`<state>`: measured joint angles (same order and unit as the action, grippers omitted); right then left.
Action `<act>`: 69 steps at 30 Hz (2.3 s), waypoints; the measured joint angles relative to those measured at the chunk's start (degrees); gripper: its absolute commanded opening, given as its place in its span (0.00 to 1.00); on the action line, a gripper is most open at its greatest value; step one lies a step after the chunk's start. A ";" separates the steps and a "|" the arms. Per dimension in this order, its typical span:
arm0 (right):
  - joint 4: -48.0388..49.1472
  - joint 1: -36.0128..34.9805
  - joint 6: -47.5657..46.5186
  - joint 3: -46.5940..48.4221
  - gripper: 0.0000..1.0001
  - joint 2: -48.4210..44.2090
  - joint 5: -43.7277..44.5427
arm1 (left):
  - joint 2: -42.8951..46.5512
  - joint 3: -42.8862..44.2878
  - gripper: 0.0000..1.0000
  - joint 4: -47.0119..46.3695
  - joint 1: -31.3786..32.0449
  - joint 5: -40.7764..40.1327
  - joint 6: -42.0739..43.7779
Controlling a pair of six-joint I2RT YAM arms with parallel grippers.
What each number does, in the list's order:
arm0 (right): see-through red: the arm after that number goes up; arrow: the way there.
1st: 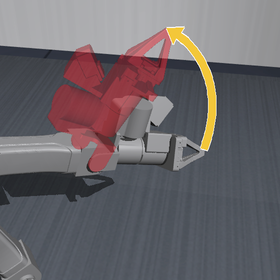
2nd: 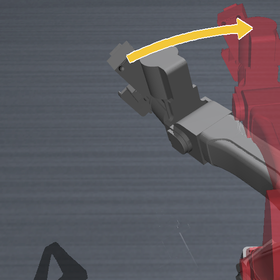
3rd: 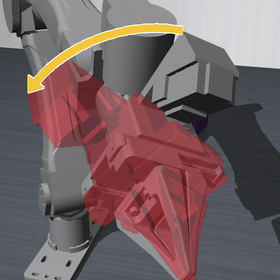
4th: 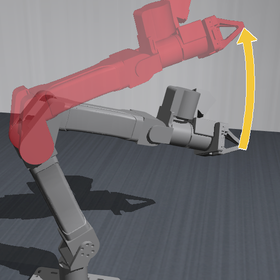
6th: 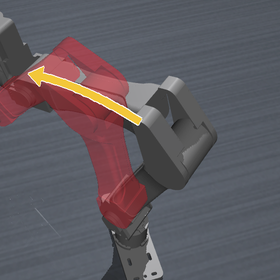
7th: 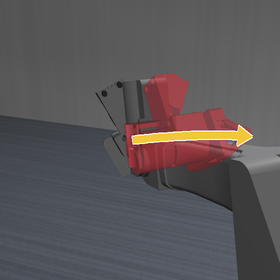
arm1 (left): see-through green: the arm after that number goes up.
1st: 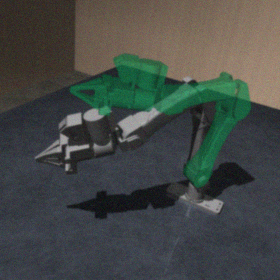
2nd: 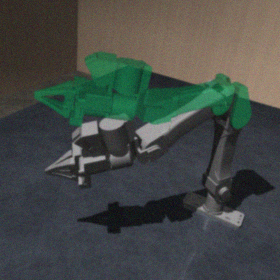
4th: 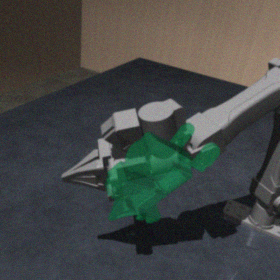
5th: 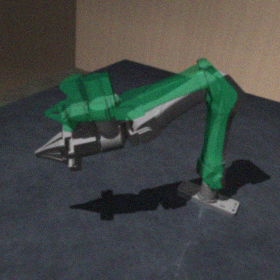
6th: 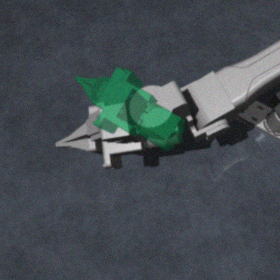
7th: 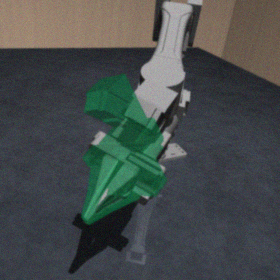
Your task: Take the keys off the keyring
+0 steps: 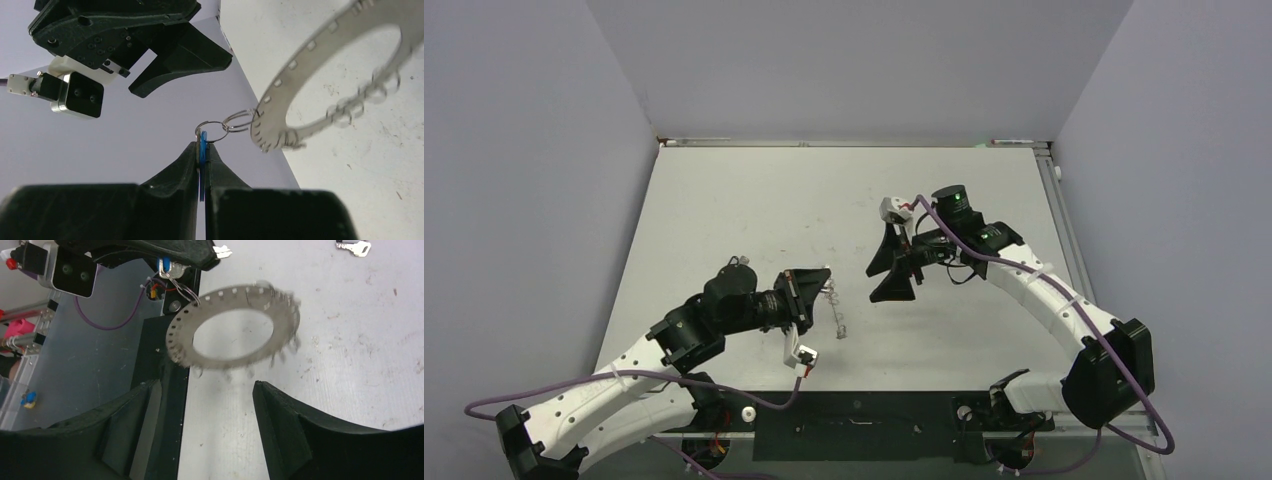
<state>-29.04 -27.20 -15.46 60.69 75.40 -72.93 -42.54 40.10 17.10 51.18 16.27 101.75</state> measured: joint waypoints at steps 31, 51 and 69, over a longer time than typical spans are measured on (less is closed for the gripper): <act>18.75 -9.77 4.57 2.82 0.33 3.28 -1.27 | -1.88 -0.22 0.00 -10.32 0.13 2.89 -1.49; 17.92 -12.63 3.56 2.34 0.05 4.33 -1.62 | -1.75 -0.22 0.00 -10.45 0.11 0.87 -5.46; 17.31 -11.74 5.99 2.38 0.05 4.33 -0.90 | 0.96 -2.14 0.00 -9.14 0.11 -2.21 -5.55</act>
<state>-11.73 -38.94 -9.47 63.07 79.72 -73.82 -41.58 37.95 7.97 51.29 14.06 96.20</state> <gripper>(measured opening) 0.065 0.020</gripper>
